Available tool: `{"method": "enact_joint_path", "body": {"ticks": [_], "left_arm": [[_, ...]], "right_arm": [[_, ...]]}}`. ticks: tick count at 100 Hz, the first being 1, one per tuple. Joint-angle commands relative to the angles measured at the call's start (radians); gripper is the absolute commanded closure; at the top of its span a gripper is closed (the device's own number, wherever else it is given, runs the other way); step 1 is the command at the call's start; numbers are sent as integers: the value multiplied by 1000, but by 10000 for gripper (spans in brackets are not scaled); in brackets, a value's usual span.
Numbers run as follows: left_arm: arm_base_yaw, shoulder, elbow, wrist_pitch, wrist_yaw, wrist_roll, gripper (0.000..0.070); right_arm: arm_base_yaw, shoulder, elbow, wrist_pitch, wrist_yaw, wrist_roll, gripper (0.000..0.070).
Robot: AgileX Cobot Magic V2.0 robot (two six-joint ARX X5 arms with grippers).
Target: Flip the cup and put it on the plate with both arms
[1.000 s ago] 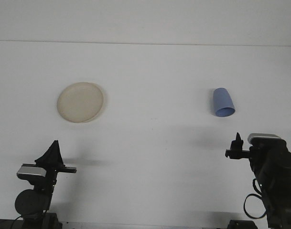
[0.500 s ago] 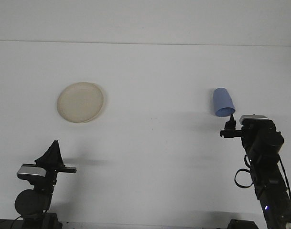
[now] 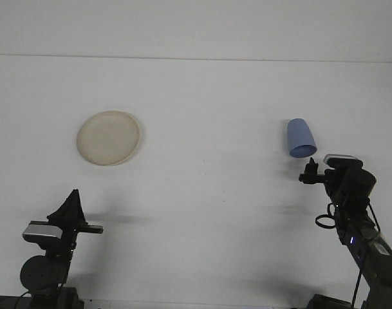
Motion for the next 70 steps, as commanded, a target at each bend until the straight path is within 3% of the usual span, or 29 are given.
{"method": "enact_joint_path", "body": {"ticks": [1, 38, 70], "left_arm": [[-2, -2, -19, 11, 1, -2, 688], [-2, -2, -19, 11, 1, -2, 688], [-2, -2, -19, 11, 1, -2, 688]], "right_arm": [[-3, 49, 3, 63, -5, 2, 179], [-3, 219, 9, 301, -30, 2, 179], [-7, 348, 111, 314, -75, -13, 179]]}}
